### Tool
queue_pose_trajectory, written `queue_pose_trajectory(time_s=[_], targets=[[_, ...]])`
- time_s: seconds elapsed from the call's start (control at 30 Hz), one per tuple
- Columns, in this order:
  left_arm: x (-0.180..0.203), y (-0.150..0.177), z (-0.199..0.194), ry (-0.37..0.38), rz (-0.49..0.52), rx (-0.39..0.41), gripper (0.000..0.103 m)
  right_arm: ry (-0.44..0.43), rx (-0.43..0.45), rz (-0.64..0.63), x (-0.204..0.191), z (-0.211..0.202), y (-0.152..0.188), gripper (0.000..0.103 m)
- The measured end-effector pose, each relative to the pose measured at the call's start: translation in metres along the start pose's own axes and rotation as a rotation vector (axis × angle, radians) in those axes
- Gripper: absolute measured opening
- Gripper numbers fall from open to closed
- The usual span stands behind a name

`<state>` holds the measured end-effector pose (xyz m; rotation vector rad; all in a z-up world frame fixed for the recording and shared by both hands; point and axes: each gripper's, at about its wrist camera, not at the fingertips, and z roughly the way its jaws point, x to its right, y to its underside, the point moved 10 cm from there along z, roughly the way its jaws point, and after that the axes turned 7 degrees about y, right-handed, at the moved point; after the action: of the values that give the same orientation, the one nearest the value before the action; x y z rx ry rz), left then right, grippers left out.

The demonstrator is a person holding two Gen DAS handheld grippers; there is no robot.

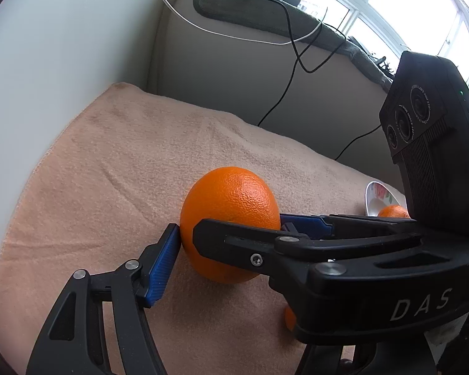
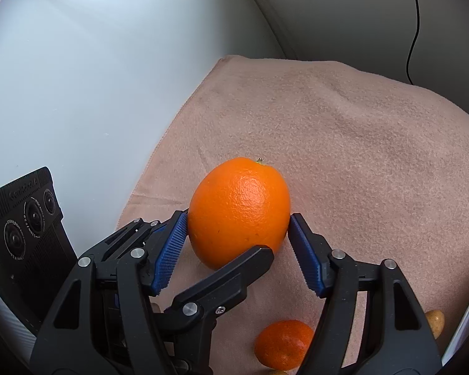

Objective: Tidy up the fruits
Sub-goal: 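Lift and carry the smooth orange with the right gripper beside the first orange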

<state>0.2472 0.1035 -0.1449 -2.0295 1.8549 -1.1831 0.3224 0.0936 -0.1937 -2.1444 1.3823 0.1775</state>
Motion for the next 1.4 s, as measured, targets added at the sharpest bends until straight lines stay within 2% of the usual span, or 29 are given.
queue_pose_trajectory(time_s=[0.7,1.13,1.4], targets=[[0.072,0.007,-0.013,0.023,0.097,0.026,0.065,0.007,0.086,0.003,0.022,-0.079,0.032,0.07],[0.142,0.024,-0.011,0.078,0.185,0.016,0.065,0.038,0.155,0.051,0.062,-0.148,0.067,0.07],[0.185,0.033,0.006,0.126,0.227,-0.009,0.065,0.066,0.183,0.102,0.097,-0.182,0.086,0.07]])
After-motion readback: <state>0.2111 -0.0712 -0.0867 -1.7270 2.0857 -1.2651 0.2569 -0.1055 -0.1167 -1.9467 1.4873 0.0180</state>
